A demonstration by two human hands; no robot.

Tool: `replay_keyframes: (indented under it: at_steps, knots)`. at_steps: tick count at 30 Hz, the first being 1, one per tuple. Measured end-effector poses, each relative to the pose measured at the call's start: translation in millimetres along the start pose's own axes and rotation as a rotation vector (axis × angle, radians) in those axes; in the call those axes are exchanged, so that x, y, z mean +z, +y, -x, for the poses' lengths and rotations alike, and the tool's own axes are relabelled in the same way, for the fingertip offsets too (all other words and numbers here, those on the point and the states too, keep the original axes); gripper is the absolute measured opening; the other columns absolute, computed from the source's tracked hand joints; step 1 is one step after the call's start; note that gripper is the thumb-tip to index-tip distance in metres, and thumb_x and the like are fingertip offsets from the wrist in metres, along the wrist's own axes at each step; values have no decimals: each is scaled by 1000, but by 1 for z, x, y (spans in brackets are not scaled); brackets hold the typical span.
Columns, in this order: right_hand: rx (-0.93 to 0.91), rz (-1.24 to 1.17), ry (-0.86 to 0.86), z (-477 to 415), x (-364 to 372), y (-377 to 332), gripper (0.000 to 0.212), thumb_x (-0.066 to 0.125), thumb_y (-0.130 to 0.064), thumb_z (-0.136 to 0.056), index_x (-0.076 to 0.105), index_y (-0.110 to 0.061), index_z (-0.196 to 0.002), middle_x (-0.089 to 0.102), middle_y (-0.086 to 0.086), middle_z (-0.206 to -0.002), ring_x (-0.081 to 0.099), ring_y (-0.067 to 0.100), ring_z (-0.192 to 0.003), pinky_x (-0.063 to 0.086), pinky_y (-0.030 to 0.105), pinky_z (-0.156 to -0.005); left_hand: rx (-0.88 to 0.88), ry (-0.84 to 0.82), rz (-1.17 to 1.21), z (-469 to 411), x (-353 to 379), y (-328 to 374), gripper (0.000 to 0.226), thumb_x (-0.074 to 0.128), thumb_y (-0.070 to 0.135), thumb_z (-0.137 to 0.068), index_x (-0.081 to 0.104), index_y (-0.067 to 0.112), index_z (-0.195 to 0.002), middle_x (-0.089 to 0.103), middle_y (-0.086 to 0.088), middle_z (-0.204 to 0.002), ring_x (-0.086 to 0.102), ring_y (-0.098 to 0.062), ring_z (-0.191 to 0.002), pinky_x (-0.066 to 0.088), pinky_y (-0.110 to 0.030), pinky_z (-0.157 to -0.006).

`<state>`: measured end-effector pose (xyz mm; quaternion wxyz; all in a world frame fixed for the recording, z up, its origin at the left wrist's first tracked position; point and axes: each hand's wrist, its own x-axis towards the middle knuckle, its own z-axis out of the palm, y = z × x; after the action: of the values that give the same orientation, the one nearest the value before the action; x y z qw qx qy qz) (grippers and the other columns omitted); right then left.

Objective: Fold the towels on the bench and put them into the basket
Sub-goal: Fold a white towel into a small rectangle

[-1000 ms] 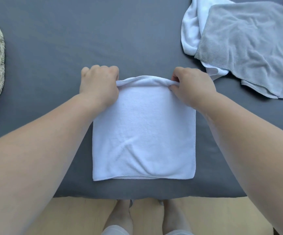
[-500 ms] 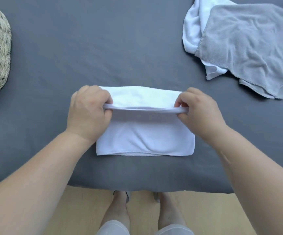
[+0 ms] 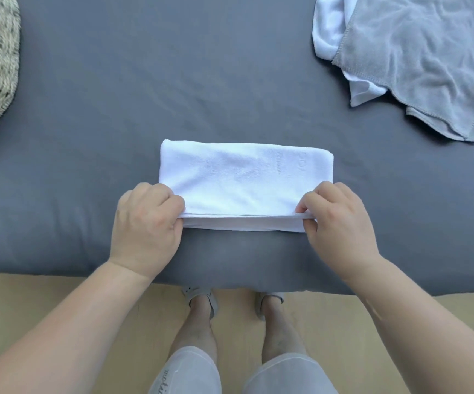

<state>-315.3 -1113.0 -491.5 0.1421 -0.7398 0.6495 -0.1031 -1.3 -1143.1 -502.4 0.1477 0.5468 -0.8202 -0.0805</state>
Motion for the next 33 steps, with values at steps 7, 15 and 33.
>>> replay_keyframes:
  at_steps: [7, 15, 33]
  knots:
    - [-31, 12, 61, 12, 10, 3, 31, 62, 16, -68, 67, -13, -76, 53, 2, -77, 40, 26, -64, 41, 41, -55, -15, -15, -46, 17, 11, -1, 20, 57, -14, -66, 61, 6, -64, 52, -7, -67, 36, -28, -61, 30, -43, -51]
    - [-18, 62, 20, 24, 18, 0, 38, 66, 17, -65, 72, -18, -76, 54, 1, -77, 44, 27, -64, 35, 37, -56, -28, -63, -103, 24, 15, -5, 21, 60, -12, -65, 62, 9, -63, 52, -6, -68, 38, -29, -61, 29, -42, -52]
    - [86, 112, -162, -67, 42, -83, 60, 27, -46, -104, 26, -20, -158, 16, 5, -168, 9, 30, -155, 8, 53, -124, -144, -381, -152, -43, 28, 37, 65, 25, 44, -103, 13, 12, -158, 8, -7, -167, 4, -30, -153, 7, -56, -122]
